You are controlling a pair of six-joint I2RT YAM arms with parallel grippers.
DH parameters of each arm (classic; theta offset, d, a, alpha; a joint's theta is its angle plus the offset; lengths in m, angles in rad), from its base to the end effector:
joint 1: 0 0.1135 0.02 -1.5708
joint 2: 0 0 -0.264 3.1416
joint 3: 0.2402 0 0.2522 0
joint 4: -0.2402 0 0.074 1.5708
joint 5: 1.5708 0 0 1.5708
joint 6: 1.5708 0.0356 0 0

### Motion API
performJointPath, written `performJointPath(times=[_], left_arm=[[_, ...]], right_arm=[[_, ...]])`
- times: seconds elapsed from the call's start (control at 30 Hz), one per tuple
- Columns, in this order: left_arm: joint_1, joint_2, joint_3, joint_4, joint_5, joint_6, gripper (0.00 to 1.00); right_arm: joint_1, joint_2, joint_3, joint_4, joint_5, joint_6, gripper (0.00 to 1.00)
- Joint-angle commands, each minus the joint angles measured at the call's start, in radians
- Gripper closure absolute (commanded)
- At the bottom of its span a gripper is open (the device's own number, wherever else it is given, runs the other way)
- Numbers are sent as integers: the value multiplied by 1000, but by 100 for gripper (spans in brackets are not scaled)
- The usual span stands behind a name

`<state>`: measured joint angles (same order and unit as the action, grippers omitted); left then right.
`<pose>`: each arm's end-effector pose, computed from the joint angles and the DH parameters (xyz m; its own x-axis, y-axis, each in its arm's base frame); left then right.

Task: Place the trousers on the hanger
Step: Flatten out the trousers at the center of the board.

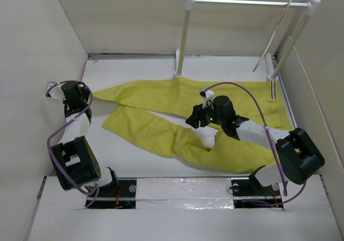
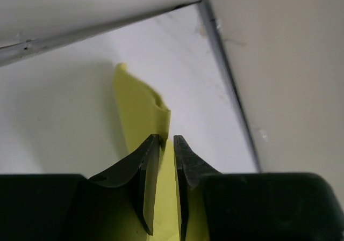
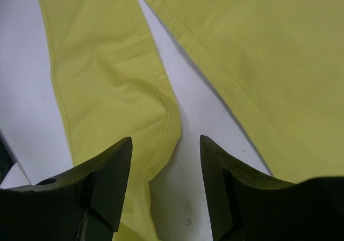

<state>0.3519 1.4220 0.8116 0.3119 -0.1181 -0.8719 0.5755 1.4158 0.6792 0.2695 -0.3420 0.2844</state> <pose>0.2994 0.1144 0.2512 0.1653 -0.7491 -0.6415 -0.4996 0.4972 -0.7094 0.2427 0.1717 0.2058 -0.5769 -0.0592 -0.8146 -0.6273 0.6709 0.3955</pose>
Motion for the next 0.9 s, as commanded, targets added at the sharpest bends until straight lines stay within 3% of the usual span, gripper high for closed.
performJointPath(times=[0.0,0.03,0.1,0.27,0.33,0.37,0.43,0.57,0.63,0.67,0.7,0.77,0.87], left_arm=[[1,-90,0,-48,-69,-55,84],[1,-98,27,-98,-109,-50,70],[1,-101,57,-143,-140,-23,63],[-45,-135,139,-232,-261,48,61],[-57,-127,138,-187,-226,82,60],[-57,-112,141,-159,-198,100,54],[-68,8,196,-193,-138,140,49],[-102,279,485,-399,-121,160,49],[-102,369,517,-401,-129,151,50],[-102,393,535,-398,-141,149,50],[-102,416,550,-399,-155,151,50],[-102,492,615,-418,-189,162,49],[-102,587,708,-473,-215,185,49]], right_arm=[[-8,2,10,65,-29,-2,41],[-8,-8,5,65,-26,-1,41],[-8,-17,2,60,-25,-2,41],[-8,-35,2,48,-26,-4,41],[-17,-34,2,47,-32,-4,41],[-17,-32,3,48,-34,-2,41],[-17,-26,2,53,-38,-1,41],[-17,-23,2,57,-46,-2,44],[-17,-26,0,54,-45,-7,52],[-5,-28,0,54,-46,-8,68],[-5,-28,2,53,-48,-13,74],[4,-22,5,53,-46,-14,81],[15,-11,11,50,-42,-19,82]])
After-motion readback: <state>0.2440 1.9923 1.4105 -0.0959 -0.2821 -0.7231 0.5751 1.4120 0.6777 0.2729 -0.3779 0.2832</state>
